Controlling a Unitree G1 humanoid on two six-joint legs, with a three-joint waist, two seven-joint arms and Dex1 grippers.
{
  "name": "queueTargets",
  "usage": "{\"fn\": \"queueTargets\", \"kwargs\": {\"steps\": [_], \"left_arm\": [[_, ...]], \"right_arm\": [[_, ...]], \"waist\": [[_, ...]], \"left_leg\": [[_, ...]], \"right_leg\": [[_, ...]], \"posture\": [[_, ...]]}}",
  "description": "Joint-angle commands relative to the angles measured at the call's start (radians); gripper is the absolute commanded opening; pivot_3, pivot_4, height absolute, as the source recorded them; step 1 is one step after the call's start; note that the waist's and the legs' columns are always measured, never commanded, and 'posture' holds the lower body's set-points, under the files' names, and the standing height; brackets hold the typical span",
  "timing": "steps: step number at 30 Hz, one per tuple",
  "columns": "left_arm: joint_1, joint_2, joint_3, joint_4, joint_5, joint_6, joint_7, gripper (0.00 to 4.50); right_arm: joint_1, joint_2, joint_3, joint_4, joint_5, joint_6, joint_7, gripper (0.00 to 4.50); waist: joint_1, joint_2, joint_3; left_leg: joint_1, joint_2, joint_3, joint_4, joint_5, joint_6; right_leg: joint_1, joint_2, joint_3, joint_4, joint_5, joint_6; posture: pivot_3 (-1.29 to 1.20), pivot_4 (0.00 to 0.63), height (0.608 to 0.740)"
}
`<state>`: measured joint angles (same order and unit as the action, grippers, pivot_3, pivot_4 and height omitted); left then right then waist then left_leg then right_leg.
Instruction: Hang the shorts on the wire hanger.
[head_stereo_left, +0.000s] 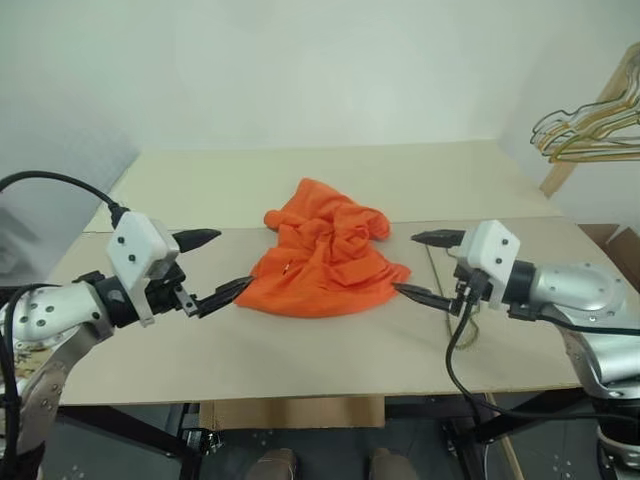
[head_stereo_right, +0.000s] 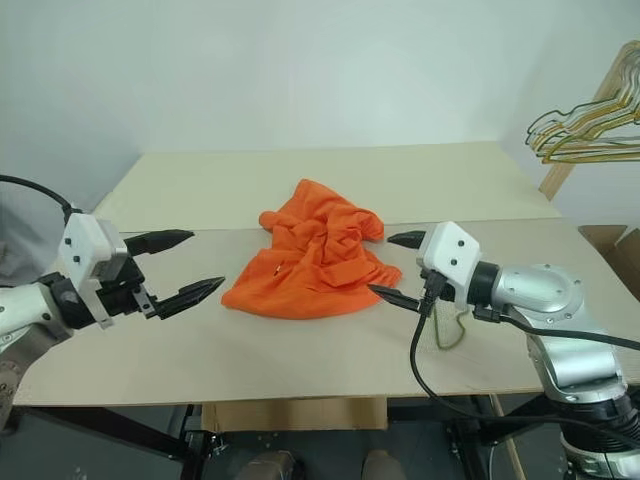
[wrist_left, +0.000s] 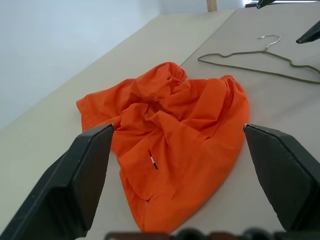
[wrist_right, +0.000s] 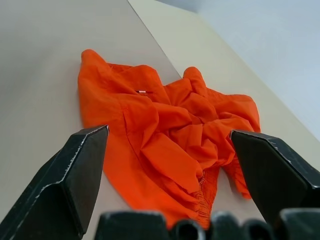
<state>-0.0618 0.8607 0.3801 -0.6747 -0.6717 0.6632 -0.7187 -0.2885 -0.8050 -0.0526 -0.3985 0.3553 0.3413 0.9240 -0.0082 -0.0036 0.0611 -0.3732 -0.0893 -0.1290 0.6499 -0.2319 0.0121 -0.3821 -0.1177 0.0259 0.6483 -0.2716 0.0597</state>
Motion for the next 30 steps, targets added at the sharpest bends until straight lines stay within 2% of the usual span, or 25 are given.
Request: {"fn": "queueTargets", "kwargs": {"steps": [1,10,13,20,23,26,30], "left_arm": [[-0.005,0.014,0.043,-0.028,-0.022,0.016,0.018,4.50],[0.019,0.066,0.004,-0.014,0.022,0.002,-0.030,4.50],[0.036,0.064,0.001,-0.012,0.023,-0.019,-0.059,4.50],[0.037,0.053,-0.002,-0.009,0.019,-0.029,-0.068,4.50],[0.029,0.051,-0.009,-0.005,0.022,-0.031,-0.068,4.50],[0.021,0.051,-0.013,-0.006,0.020,-0.031,-0.069,4.50],[0.026,0.050,-0.008,-0.010,0.017,-0.031,-0.069,4.50]], "right_arm": [[-0.019,0.000,-0.016,-0.009,0.001,-0.030,0.003,4.49],[-0.006,-0.008,0.014,-0.008,-0.048,-0.045,-0.005,4.49],[-0.002,-0.036,0.105,0.028,-0.198,-0.157,0.003,4.49],[-0.071,-0.068,0.318,0.227,-0.590,-0.389,-0.077,4.49],[-0.112,-0.048,0.385,0.322,-0.713,-0.469,-0.123,4.49],[-0.179,-0.003,0.439,0.450,-0.854,-0.527,-0.235,4.49],[-0.268,0.065,0.485,0.618,-0.961,-0.592,-0.350,4.49]], "waist": [[0.004,0.000,0.000],[0.009,-0.001,0.000],[0.005,-0.001,0.000],[-0.005,-0.002,0.001],[-0.009,-0.002,0.001],[-0.014,-0.002,0.001],[-0.025,-0.002,0.001]], "left_leg": [[0.000,0.000,0.000,0.000,0.000,0.000],[0.000,0.003,0.007,-0.001,0.000,0.000],[0.001,0.004,0.011,-0.002,0.000,0.000],[0.003,0.005,0.019,-0.003,0.000,0.000],[0.004,0.007,0.021,-0.003,0.000,0.000],[0.004,0.010,0.022,-0.003,0.000,0.000],[0.005,0.012,0.023,-0.003,0.000,-0.001]], "right_leg": [[0.000,0.000,0.000,0.000,0.000,0.000],[-0.004,0.004,0.009,0.000,0.003,-0.001],[-0.005,0.004,0.012,0.000,0.003,0.000],[-0.005,0.005,0.017,0.000,0.005,0.001],[-0.005,0.006,0.018,-0.001,0.005,0.000],[-0.005,0.009,0.018,-0.001,0.006,-0.002],[-0.006,0.011,0.019,-0.001,0.008,-0.004]], "posture": [[-0.01,0.027,0.740],[-0.02,0.018,0.740],[-0.04,0.018,0.740],[-0.05,0.023,0.740],[-0.04,0.023,0.740],[-0.04,0.022,0.740],[-0.04,0.021,0.740]]}}
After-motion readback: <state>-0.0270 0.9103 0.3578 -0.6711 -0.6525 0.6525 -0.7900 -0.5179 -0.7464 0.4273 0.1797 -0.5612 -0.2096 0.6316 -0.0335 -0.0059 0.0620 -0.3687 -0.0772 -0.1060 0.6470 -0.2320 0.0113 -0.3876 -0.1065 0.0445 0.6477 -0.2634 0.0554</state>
